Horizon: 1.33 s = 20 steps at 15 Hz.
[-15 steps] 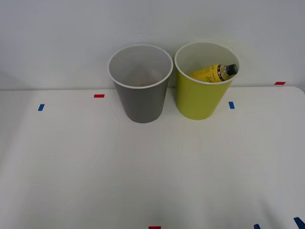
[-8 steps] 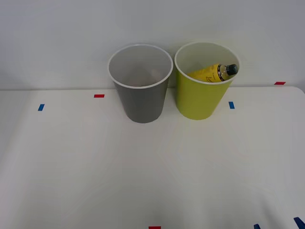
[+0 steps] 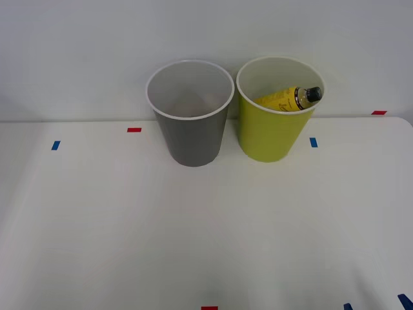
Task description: Put cans in the gray bin, plastic bottles in the light green bin
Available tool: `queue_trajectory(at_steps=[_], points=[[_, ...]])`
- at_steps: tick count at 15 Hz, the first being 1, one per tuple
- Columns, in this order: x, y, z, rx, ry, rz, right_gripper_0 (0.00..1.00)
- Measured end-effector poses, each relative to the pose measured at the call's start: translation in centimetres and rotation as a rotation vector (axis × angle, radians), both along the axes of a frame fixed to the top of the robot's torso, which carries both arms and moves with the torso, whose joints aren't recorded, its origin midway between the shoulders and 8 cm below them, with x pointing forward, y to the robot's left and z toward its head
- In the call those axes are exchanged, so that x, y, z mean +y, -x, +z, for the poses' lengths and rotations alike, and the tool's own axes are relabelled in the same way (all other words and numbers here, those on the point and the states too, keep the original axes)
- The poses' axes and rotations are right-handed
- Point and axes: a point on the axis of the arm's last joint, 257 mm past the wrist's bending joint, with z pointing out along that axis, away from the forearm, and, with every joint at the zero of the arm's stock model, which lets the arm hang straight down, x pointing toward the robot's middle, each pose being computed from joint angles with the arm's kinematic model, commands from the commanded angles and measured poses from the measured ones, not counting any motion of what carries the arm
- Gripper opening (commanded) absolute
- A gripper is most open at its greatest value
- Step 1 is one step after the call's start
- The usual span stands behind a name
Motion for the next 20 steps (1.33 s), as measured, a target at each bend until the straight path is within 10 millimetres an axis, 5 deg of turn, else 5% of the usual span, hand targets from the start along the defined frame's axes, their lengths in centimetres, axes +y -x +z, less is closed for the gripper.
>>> queue_trajectory(at_steps=[20], points=[[0.0,0.0,0.0,0.0,0.0,0.0,1.0]])
